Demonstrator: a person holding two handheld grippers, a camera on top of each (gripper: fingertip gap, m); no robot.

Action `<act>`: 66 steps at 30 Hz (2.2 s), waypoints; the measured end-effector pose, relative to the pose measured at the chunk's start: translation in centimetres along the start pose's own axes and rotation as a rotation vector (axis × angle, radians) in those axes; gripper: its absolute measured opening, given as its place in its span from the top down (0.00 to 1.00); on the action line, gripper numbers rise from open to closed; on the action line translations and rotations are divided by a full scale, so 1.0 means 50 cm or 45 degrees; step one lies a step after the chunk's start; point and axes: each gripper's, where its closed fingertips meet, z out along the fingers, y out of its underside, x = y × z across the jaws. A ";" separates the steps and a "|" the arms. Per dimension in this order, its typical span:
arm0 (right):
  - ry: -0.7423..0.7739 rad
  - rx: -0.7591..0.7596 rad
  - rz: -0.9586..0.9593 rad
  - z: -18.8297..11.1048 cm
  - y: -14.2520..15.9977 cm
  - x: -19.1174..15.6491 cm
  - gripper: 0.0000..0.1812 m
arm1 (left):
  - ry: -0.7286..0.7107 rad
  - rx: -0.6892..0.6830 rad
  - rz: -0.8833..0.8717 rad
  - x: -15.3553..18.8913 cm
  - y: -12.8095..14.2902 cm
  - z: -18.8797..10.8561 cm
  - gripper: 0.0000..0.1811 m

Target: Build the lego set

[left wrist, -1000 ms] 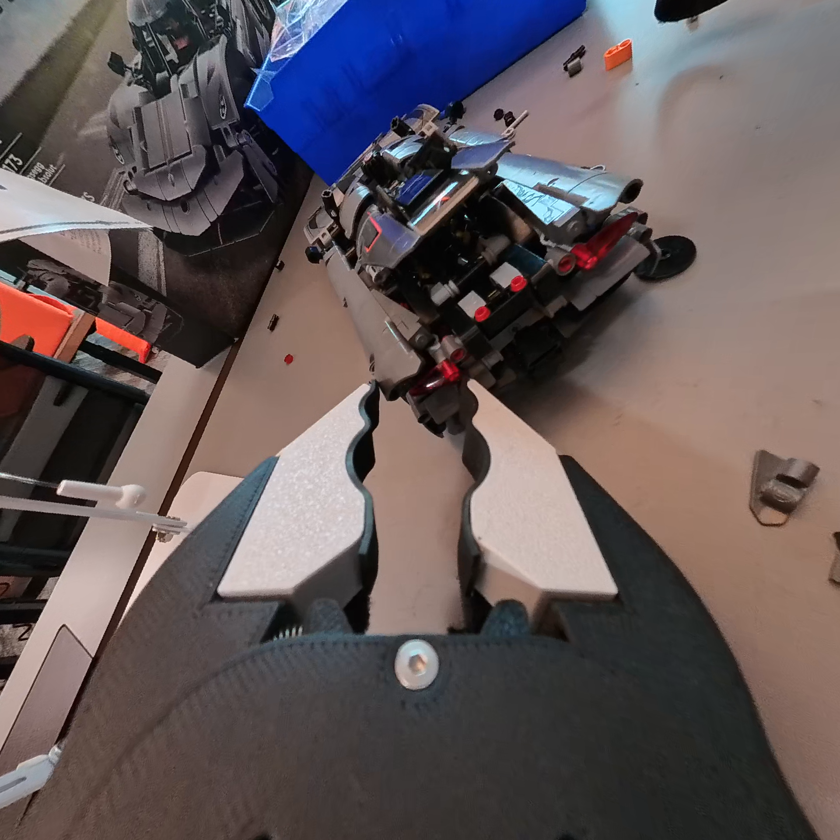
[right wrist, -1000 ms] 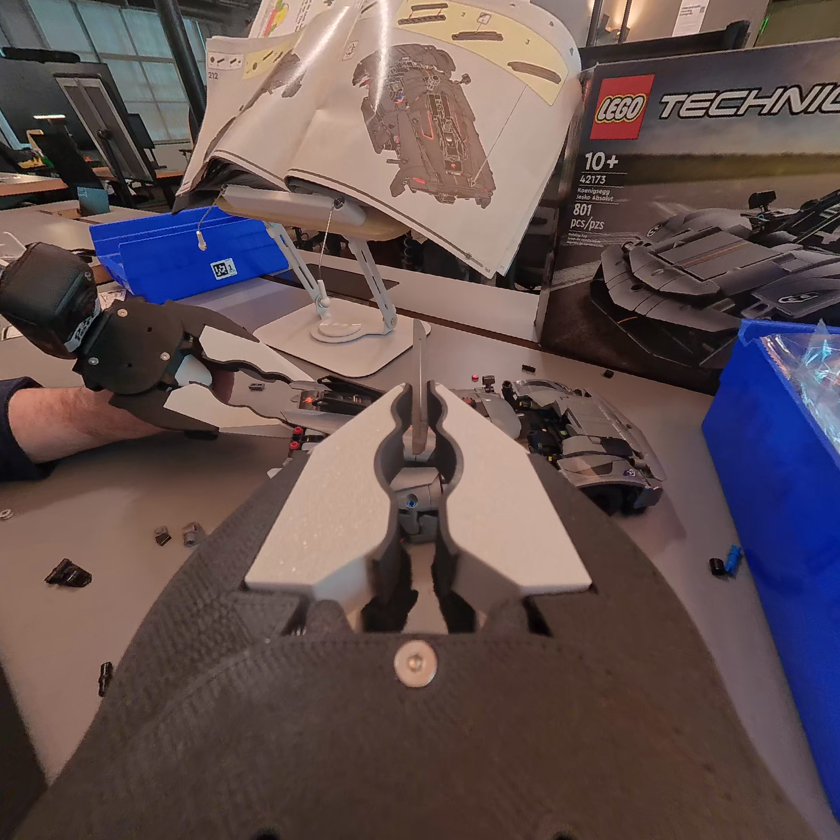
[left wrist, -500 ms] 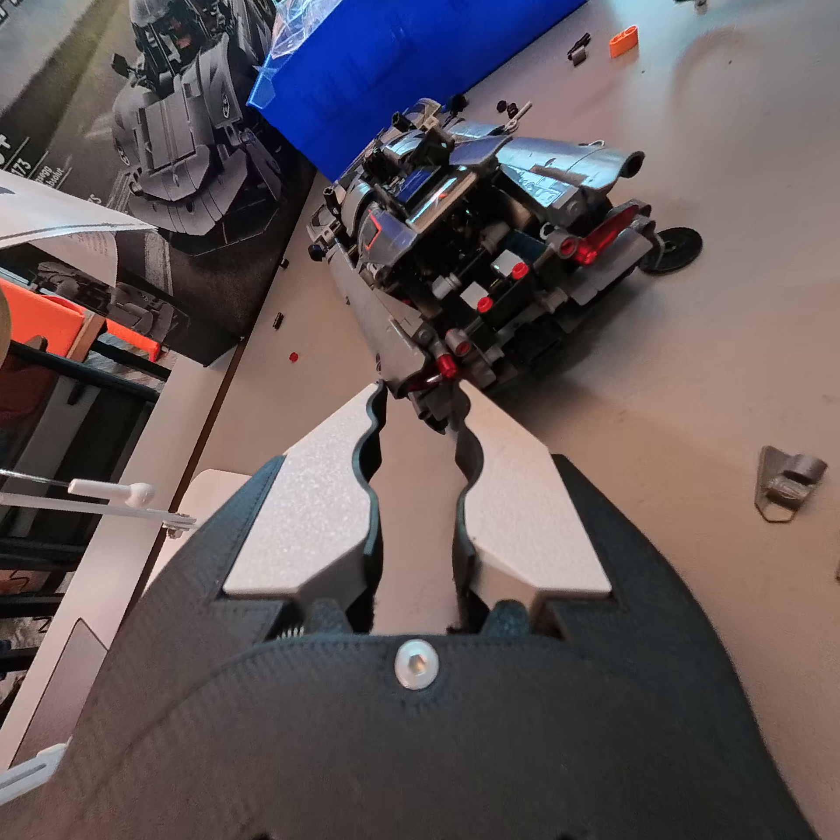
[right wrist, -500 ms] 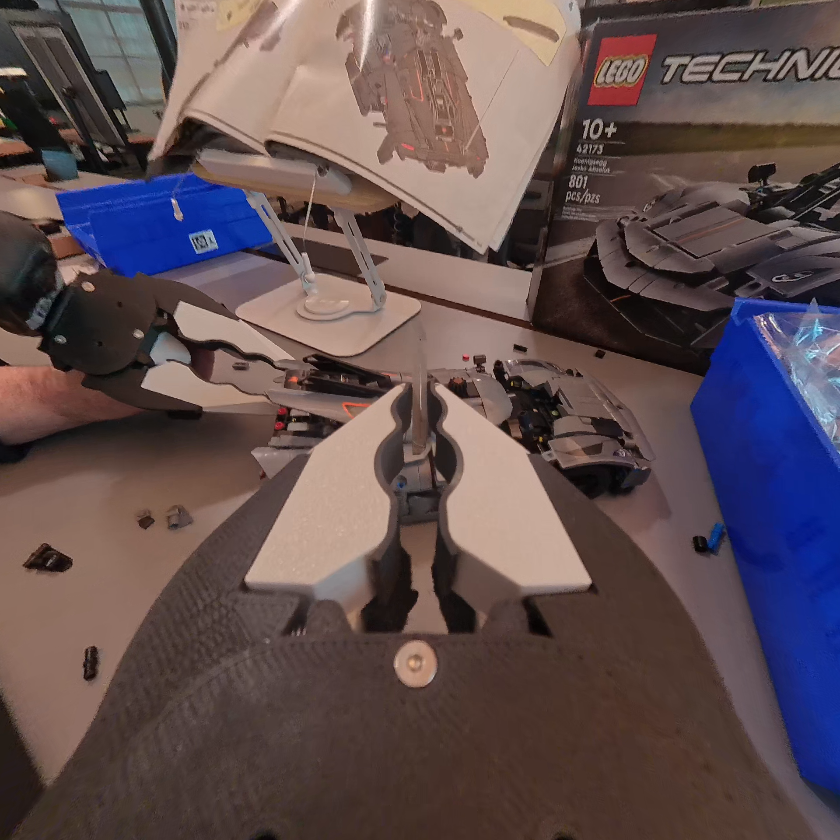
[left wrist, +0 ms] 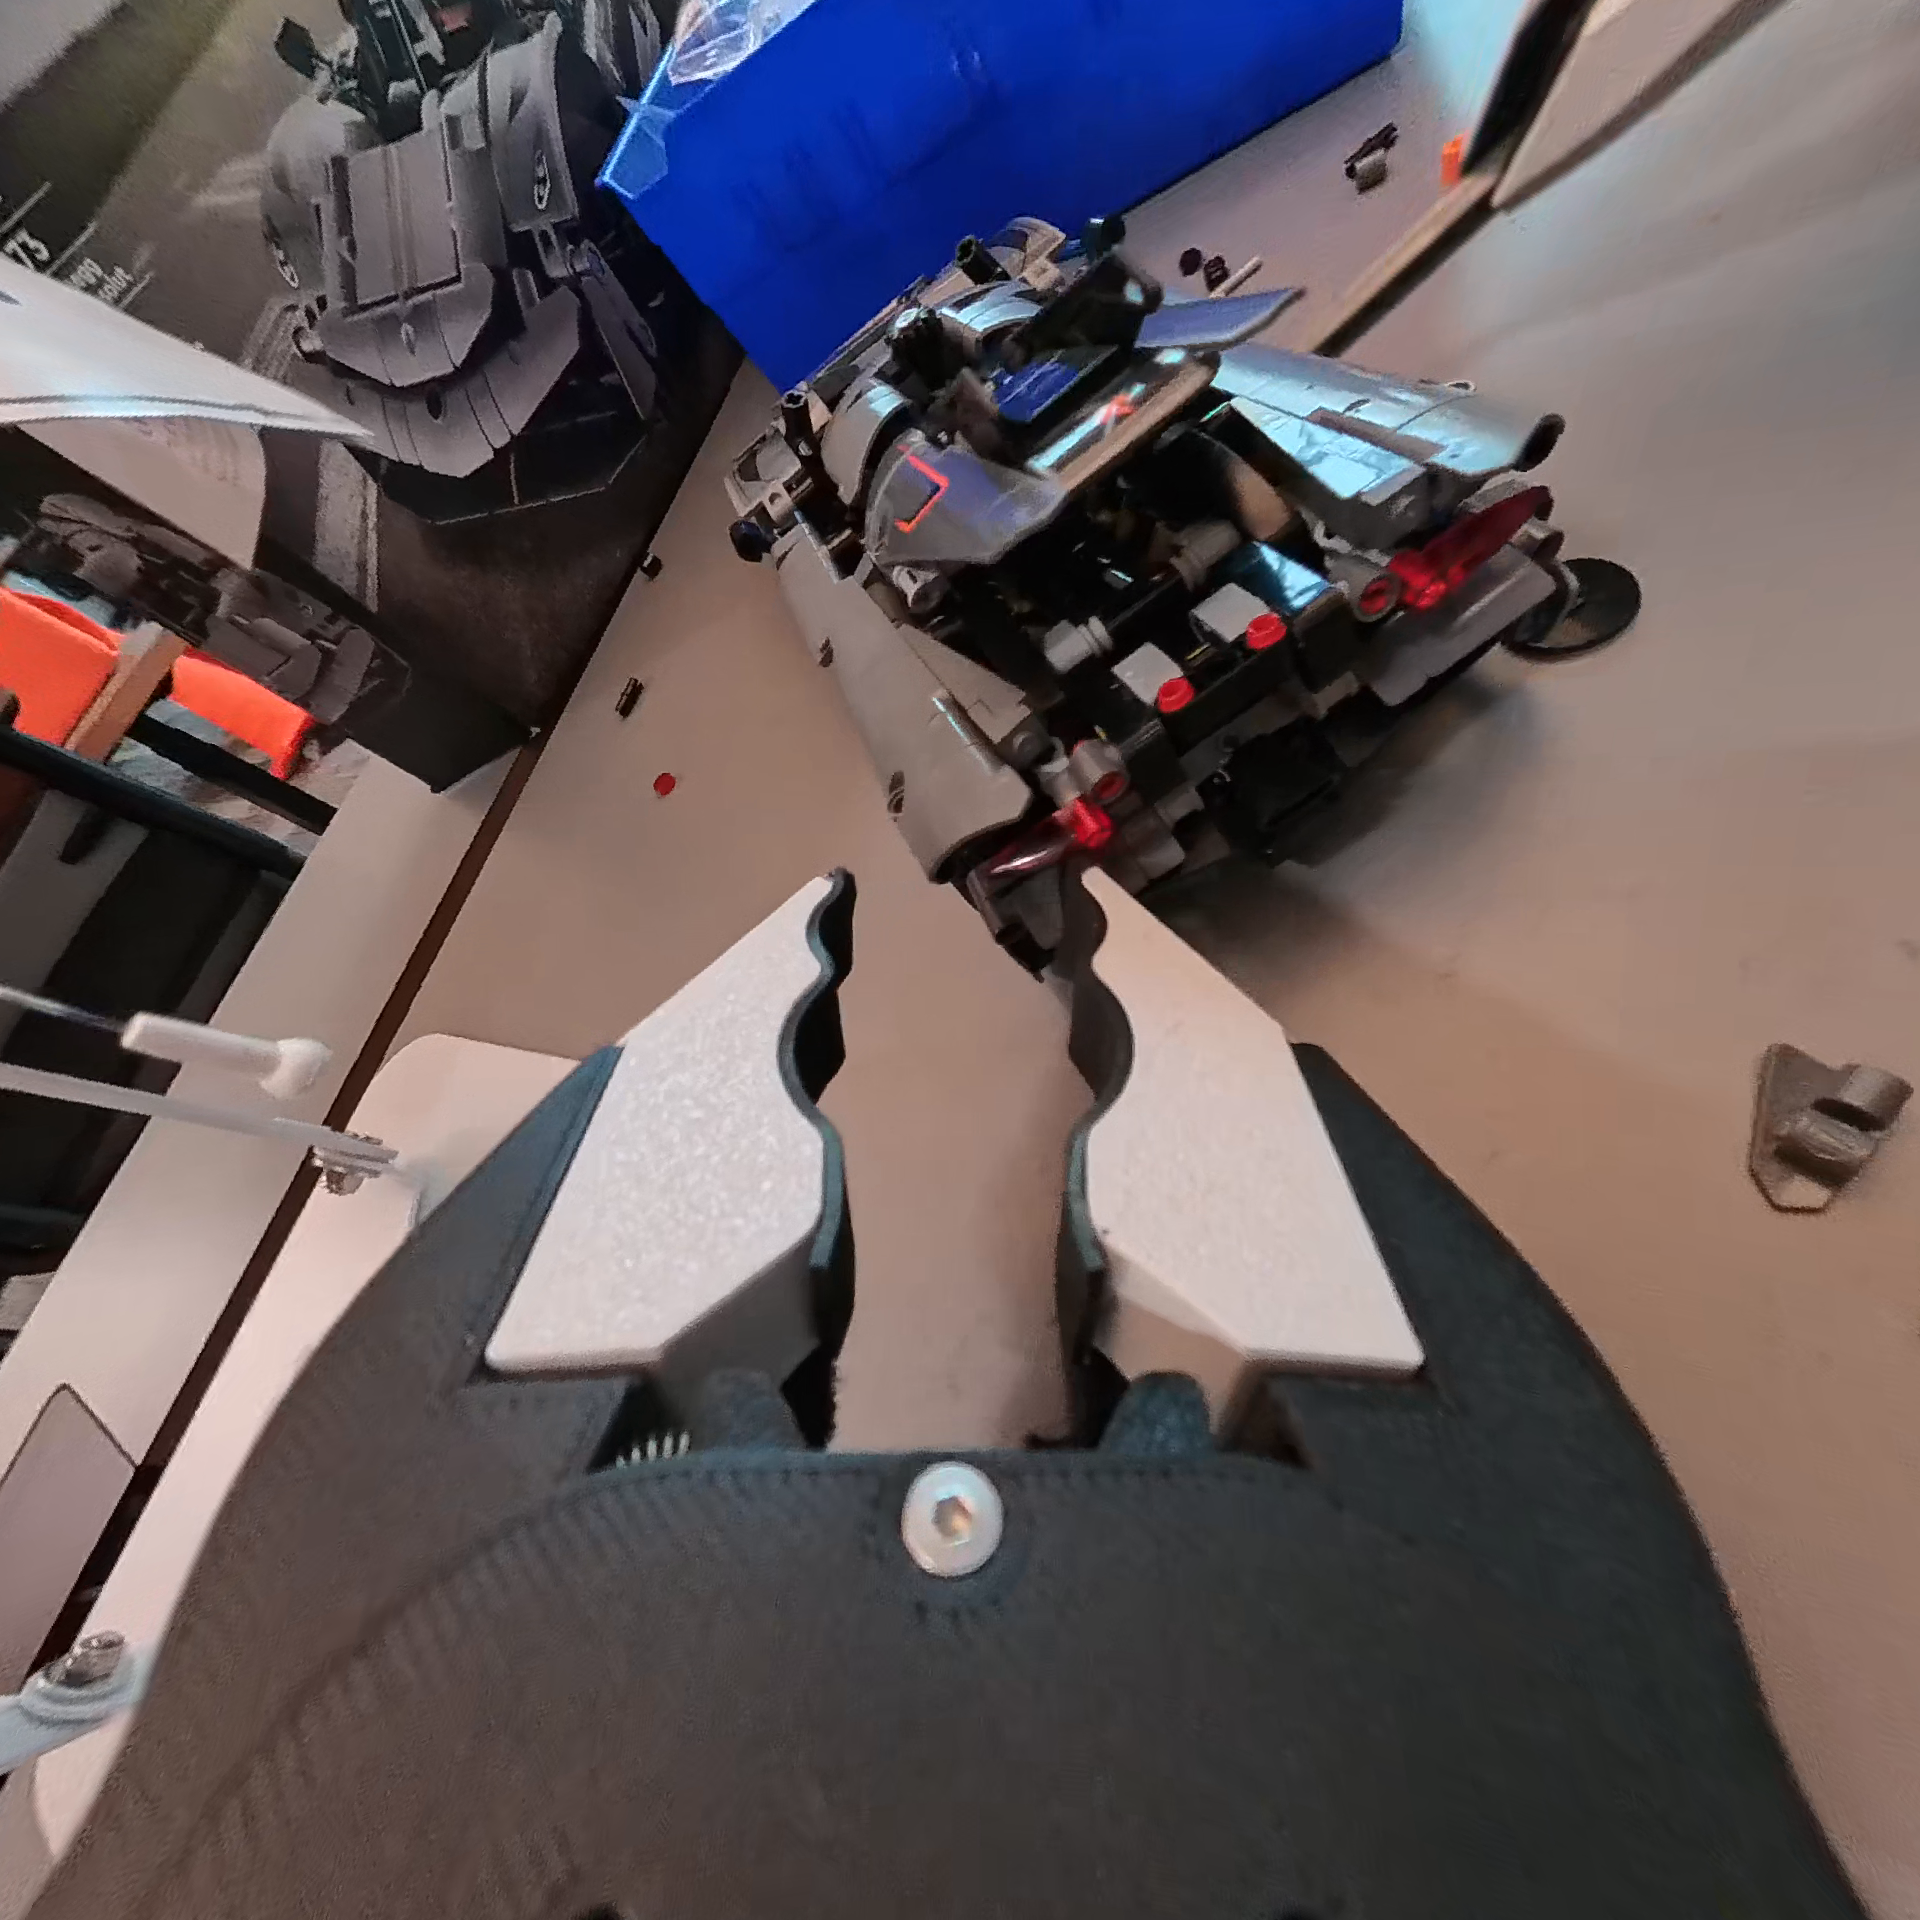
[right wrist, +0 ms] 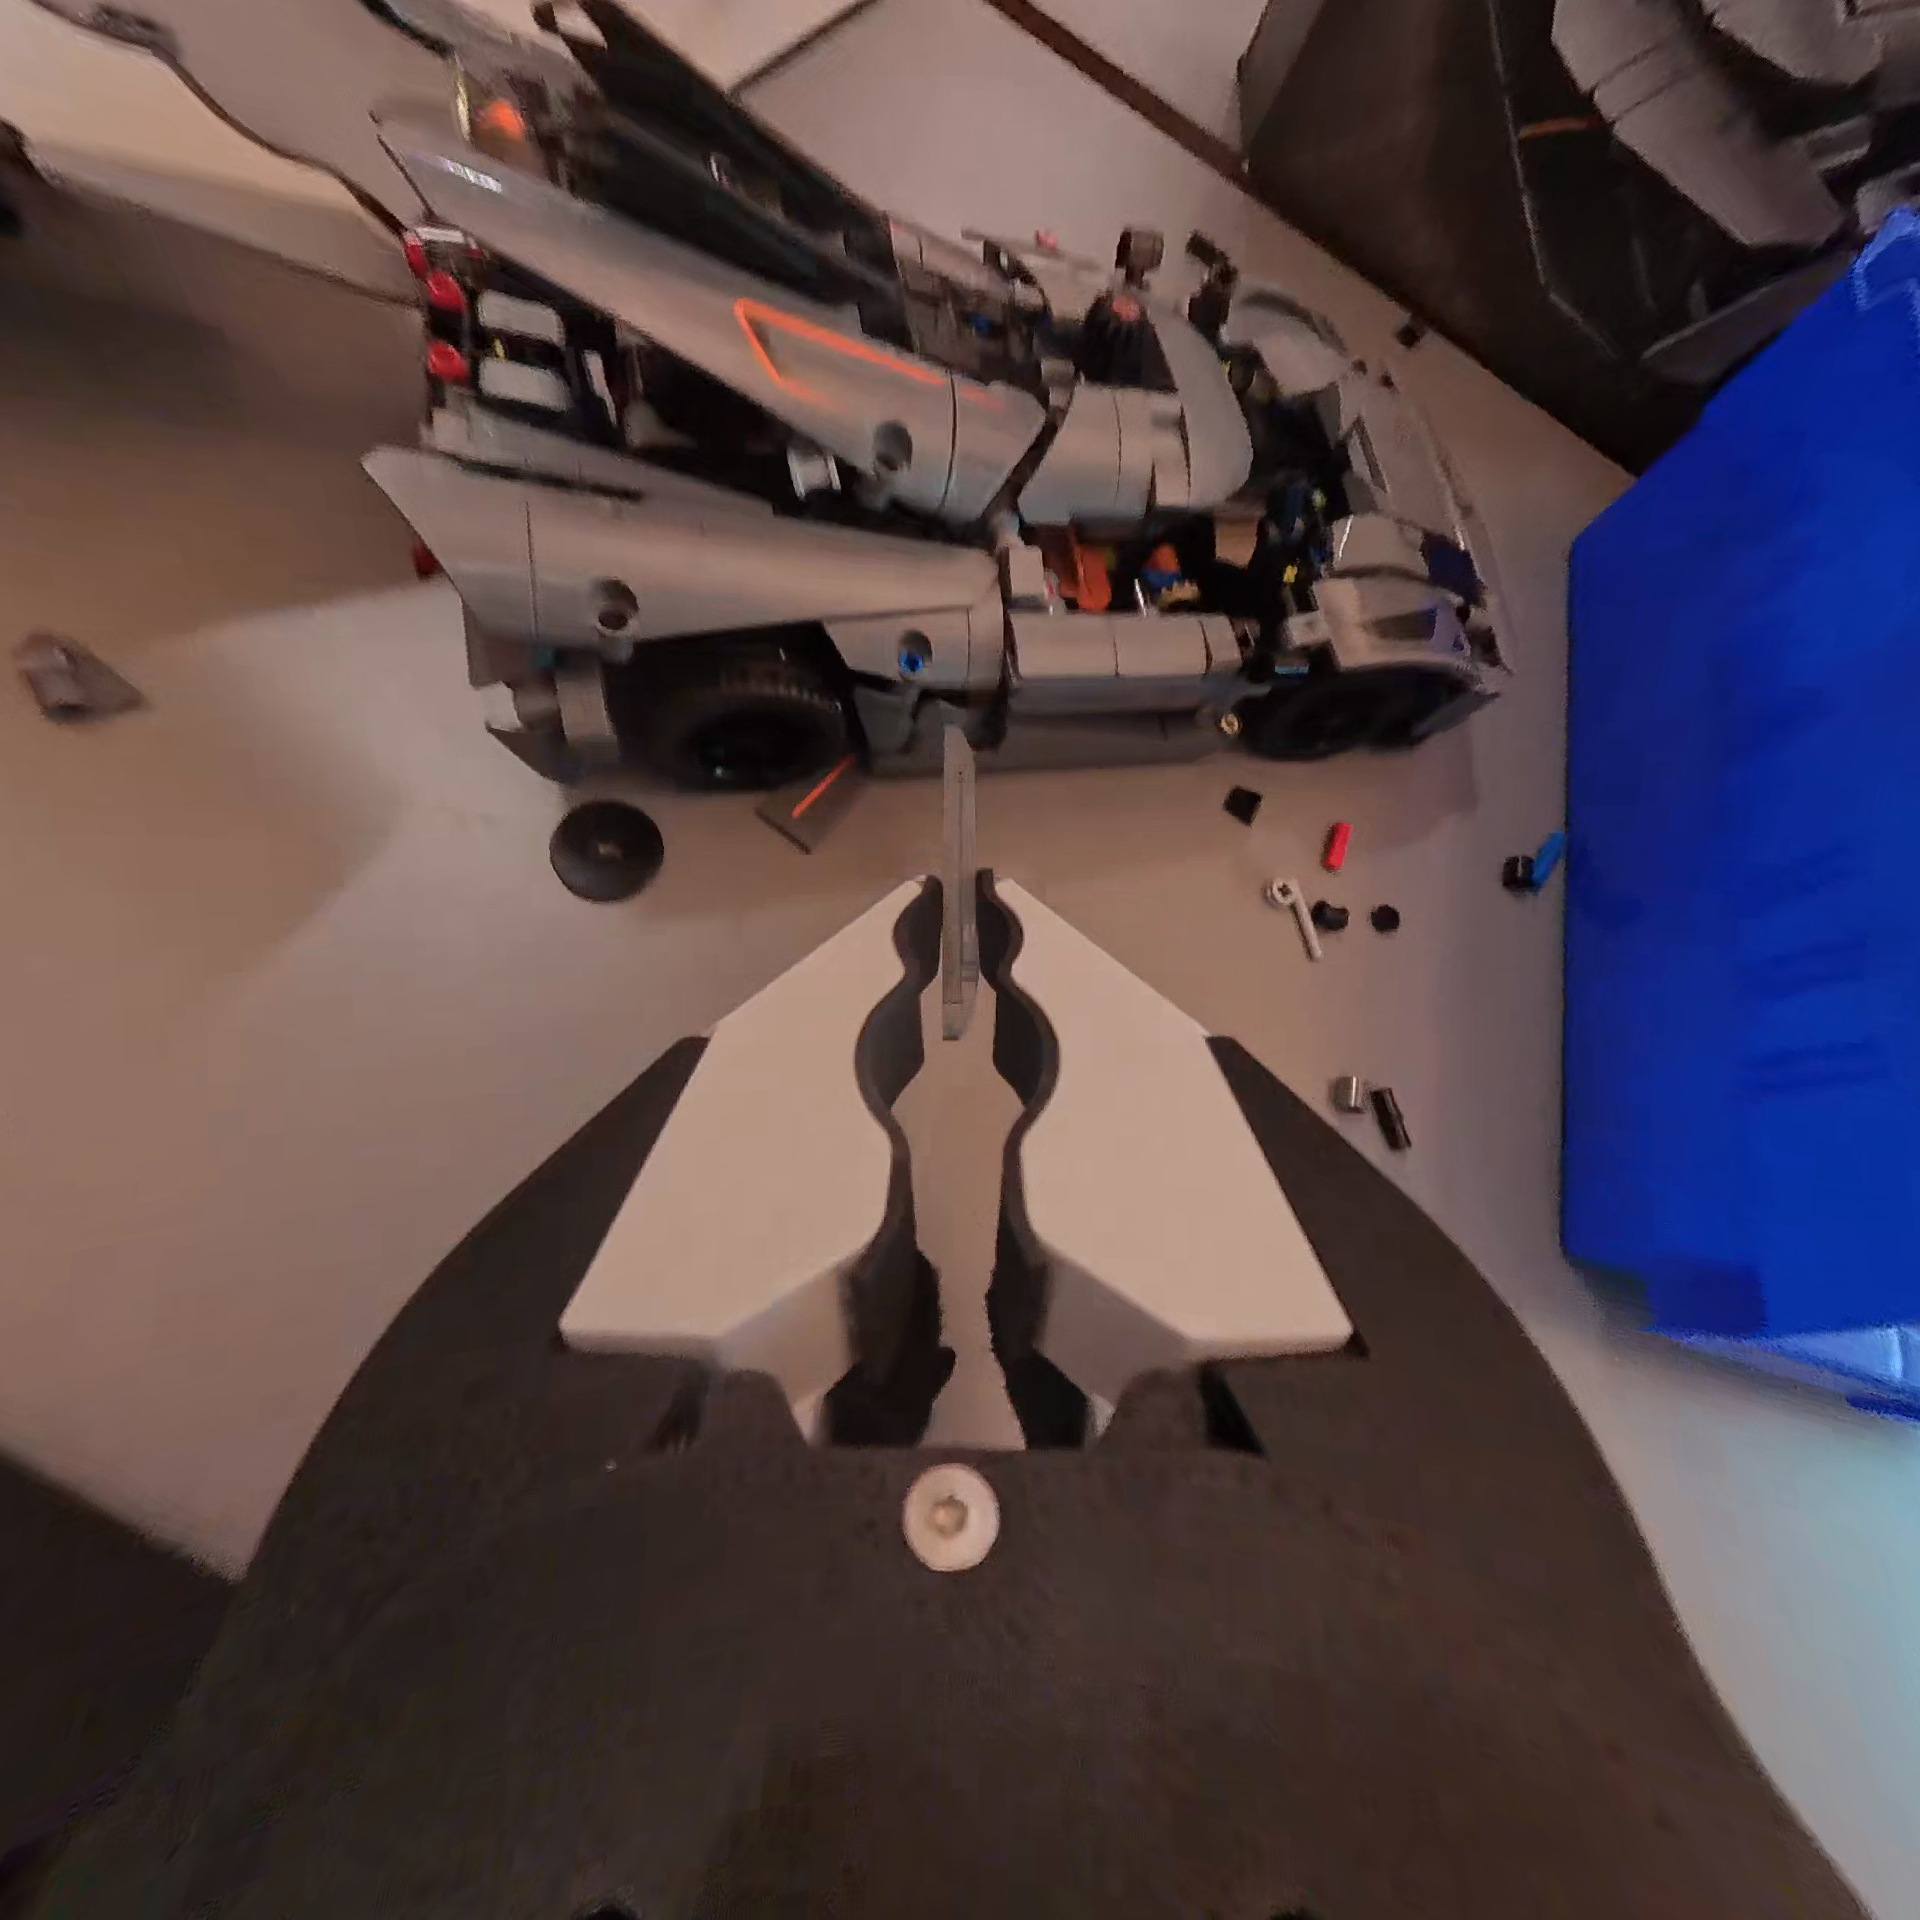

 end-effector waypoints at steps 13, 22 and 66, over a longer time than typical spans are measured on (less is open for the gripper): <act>-0.064 -0.178 0.040 0.017 0.068 -0.021 0.98 | 0.151 -0.099 -0.264 0.012 0.026 0.014 0.61; -0.107 -0.226 0.085 0.017 0.087 -0.019 0.93 | 0.185 -0.170 -0.213 0.029 0.037 0.024 0.75; -0.309 -0.330 0.043 0.104 0.002 -0.071 0.86 | 0.226 -0.162 -0.301 -0.001 0.057 0.010 0.85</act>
